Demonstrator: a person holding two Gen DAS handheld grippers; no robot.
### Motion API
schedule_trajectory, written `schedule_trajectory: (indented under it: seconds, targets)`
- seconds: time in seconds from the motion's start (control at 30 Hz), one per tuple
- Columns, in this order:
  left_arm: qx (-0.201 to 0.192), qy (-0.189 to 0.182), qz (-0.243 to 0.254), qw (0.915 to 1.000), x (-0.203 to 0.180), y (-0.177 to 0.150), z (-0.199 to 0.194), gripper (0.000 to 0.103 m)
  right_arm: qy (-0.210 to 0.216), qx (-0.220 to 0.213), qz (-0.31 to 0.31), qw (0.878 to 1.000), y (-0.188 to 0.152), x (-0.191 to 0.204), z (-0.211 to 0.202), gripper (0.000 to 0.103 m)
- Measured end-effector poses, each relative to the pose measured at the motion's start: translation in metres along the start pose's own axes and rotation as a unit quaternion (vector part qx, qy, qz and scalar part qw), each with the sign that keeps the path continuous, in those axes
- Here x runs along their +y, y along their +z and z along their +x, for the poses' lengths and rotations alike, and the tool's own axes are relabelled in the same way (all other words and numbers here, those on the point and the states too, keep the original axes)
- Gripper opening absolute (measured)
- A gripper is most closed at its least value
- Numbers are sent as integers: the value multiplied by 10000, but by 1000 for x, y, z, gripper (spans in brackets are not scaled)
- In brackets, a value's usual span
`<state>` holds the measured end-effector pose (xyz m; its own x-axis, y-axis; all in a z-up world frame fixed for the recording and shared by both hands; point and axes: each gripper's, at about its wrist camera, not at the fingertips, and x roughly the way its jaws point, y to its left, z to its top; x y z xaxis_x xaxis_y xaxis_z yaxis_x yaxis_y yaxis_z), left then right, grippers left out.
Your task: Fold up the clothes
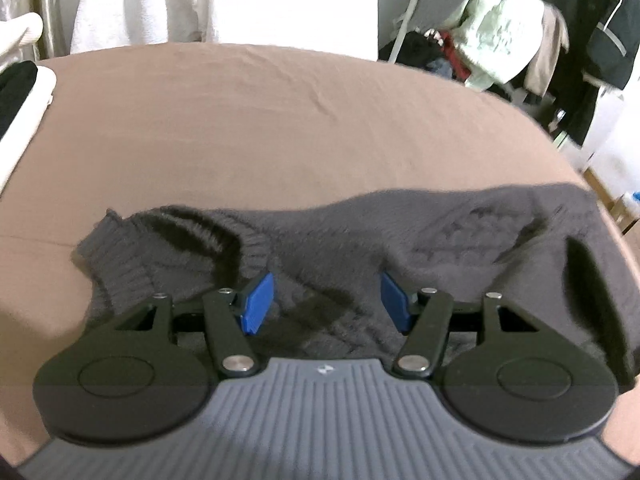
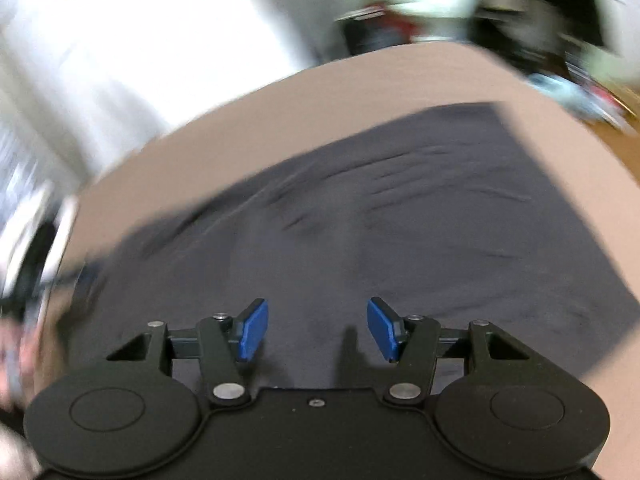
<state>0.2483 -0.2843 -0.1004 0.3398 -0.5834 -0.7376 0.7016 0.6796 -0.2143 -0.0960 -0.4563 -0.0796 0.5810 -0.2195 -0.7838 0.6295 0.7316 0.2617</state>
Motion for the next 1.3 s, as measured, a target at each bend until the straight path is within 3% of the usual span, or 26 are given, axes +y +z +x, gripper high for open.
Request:
schedule_trajectory:
  seconds: [0.03, 0.1, 0.13, 0.17, 0.3, 0.4, 0.5, 0.53, 0.67, 0.7, 0.8, 0.83, 0.87, 0.93, 1.03, 1.1, 1.13, 1.17, 1.23, 1.3]
  targets:
    - [60, 92, 18, 9999, 0, -1, 3, 59, 8, 200, -356, 9992, -2, 13, 14, 61]
    - [149, 227, 52, 9996, 0, -4, 8, 59, -510, 414, -958, 9932, -6, 33, 38, 59]
    - [162, 273, 94, 9995, -1, -5, 9, 59, -876, 437, -1246, 9874, -5, 37, 49, 39]
    - [166, 312, 135, 9993, -1, -6, 10, 59, -1077, 374, -1444, 9829, -2, 38, 54, 11]
    - [154, 342, 100, 9992, 2, -6, 9, 59, -1778, -201, -1644, 9700, 35, 19, 50, 12]
    - [130, 367, -4, 9992, 7, -4, 9, 59, -2188, -117, -1486, 9643, 66, -12, 58, 15]
    - [89, 398, -148, 9991, 16, -3, 7, 59, -2318, 75, -1307, 9639, 86, -35, 73, 36]
    - [70, 411, -209, 9989, 20, -3, 6, 59, -2175, 4, -1308, 9673, 85, -29, 75, 49]
    - [-105, 837, 21, 9964, 21, -4, 8, 59, -1595, -283, -1306, 9781, 83, -5, 80, 51]
    - [-47, 782, 76, 9969, 20, -4, 10, 59, -1448, -355, -1305, 9802, 82, 1, 81, 51]
    - [68, -53, -616, 9981, 35, -3, 13, 60, -1008, -569, -1299, 9847, 80, 19, 85, 51]
    - [77, -319, -884, 9955, 41, -4, 14, 66, -860, -640, -1297, 9857, 79, 25, 86, 51]
    - [84, -463, -1084, 9930, 46, -4, 15, 74, -713, -711, -1294, 9865, 79, 31, 88, 51]
    - [101, -689, -1372, 9881, 53, -5, 17, 74, 32, -565, -1349, 9892, 81, 56, 102, 51]
    - [-23, -883, -1248, 9882, 50, -2, 18, 73, 820, -264, -1185, 9892, 80, 94, 128, 53]
    - [-112, -1099, -1227, 9863, 50, -1, 19, 60, 1222, -27, -1032, 9871, 75, 113, 143, 53]
    - [-59, -1155, -1113, 9870, 49, -1, 22, 43, 1394, 72, -961, 9855, 73, 118, 151, 53]
    - [48, -1177, -981, 9882, 47, -1, 25, 33, 1556, 187, -922, 9833, 71, 124, 159, 53]
    - [133, -1277, -1032, 9863, 52, -2, 30, 21, 1775, 349, -910, 9793, 69, 138, 170, 53]
    - [82, -1338, -1186, 9839, 60, -2, 31, 17, 1737, 228, -994, 9795, 69, 153, 176, 57]
